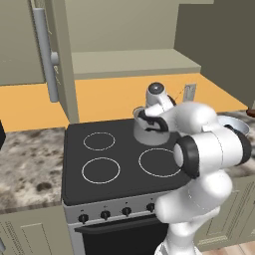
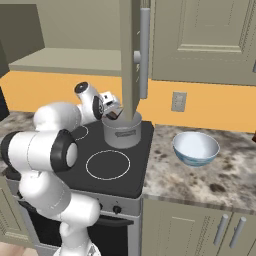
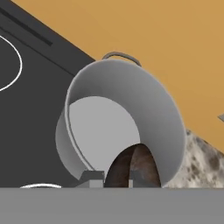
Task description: Open the cabinet and move the ladle to the pot. Then close the cabinet.
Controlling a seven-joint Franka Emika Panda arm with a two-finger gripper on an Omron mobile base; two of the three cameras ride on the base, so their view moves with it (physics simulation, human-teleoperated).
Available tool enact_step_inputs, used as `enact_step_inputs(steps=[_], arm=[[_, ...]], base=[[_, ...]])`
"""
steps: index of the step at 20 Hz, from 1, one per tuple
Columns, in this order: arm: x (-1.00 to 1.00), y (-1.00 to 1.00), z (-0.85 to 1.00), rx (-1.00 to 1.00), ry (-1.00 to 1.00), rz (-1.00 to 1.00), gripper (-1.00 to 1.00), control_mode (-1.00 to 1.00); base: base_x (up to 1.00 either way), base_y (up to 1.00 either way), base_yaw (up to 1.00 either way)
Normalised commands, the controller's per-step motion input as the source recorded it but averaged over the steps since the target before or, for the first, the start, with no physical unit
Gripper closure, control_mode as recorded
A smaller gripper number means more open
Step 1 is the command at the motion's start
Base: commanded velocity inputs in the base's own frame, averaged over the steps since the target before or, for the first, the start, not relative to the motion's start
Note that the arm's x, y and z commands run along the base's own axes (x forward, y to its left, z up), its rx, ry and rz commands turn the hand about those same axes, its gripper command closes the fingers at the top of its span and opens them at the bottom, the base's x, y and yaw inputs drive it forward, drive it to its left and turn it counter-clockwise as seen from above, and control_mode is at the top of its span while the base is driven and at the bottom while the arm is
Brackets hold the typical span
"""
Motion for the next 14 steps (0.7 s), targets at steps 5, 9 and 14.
enact_step_inputs(steps=[5,9,14], arm=[[0.32,-0.03,-0.24,0.0,0.0,0.0,1.0,-1.0],[0.33,-0.01,-0.22,0.0,0.0,0.0,1.0,-1.0],[0.32,-0.03,-0.16,0.0,0.01,0.0,1.0,-1.0]], base=[[0.0,0.0,0.0],[0.0,0.0,0.0],[0.0,0.0,0.0]])
